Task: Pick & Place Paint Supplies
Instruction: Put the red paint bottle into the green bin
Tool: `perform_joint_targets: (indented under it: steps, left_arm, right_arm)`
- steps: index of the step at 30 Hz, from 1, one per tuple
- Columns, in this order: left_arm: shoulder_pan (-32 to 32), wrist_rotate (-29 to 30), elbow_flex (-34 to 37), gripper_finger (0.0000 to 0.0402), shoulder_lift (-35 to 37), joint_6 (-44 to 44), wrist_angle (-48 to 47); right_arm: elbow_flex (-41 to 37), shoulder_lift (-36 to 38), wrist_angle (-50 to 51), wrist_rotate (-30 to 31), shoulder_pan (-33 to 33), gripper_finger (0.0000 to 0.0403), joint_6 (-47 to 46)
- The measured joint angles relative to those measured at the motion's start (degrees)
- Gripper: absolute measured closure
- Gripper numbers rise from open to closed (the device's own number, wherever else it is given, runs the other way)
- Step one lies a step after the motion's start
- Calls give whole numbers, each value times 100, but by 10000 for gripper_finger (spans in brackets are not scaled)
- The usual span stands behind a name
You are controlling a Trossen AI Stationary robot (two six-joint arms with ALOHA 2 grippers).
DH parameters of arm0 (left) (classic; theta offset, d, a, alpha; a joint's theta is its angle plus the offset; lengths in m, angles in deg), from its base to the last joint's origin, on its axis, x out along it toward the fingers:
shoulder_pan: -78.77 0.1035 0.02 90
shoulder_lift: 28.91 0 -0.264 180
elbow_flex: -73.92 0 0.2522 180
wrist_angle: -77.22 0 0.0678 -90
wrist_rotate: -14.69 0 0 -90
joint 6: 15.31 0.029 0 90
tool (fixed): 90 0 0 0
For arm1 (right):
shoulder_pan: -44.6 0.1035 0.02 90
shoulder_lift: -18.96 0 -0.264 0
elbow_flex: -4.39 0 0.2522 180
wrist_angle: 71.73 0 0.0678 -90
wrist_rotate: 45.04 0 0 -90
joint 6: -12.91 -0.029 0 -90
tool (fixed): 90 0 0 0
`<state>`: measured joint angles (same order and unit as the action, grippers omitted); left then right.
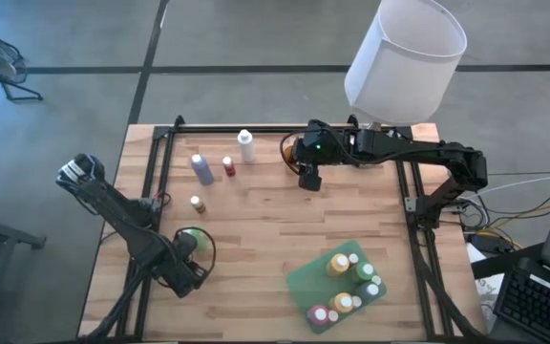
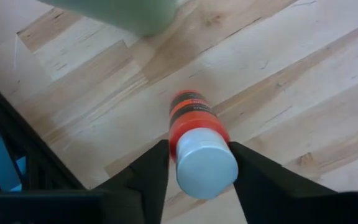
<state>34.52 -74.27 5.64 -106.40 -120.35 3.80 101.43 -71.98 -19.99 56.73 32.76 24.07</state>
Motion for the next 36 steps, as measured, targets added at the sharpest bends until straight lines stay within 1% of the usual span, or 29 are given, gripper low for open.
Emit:
perform_joint_targets:
  steps: [4, 6, 11, 14, 18, 21, 24, 26, 31, 36]
  left_arm:
    - [0, 0, 0, 270, 55, 2, -16]
    - [0, 1, 0, 279, 71, 2, -4]
    - [0, -36, 0, 278, 96, 7, -8]
    - [0, -254, -23, 271, 98, 9, -13]
    - [-4, -448, -138, 277, 98, 119, -15]
    - [0, -396, -291, 278, 102, 332, -4]
    - [6, -197, -455, 276, 104, 634, -4]
    - [31, -3, -595, 276, 120, 845, 11]
    - [194, 524, -1001, 276, 205, 1665, 182]
    - [629, 704, -1372, 277, 297, 2613, 176]
  right_arm:
    - [0, 0, 0, 0, 0, 181, 1]
    - [0, 0, 0, 0, 0, 186, 2]
    - [0, 0, 0, 0, 0, 195, 16]
    - [0, 0, -3, 0, 0, 200, 90]
    - [-7, 0, -4, 0, 0, 207, 87]
    - [-7, 0, 49, -7, 0, 212, 85]
    - [-21, 0, 95, -33, 0, 217, 78]
    - [-28, 0, 121, -170, 0, 220, 57]
    - [-28, 0, 129, -867, 4, 226, 44]
    - [-31, 0, 240, -1471, 5, 232, 90]
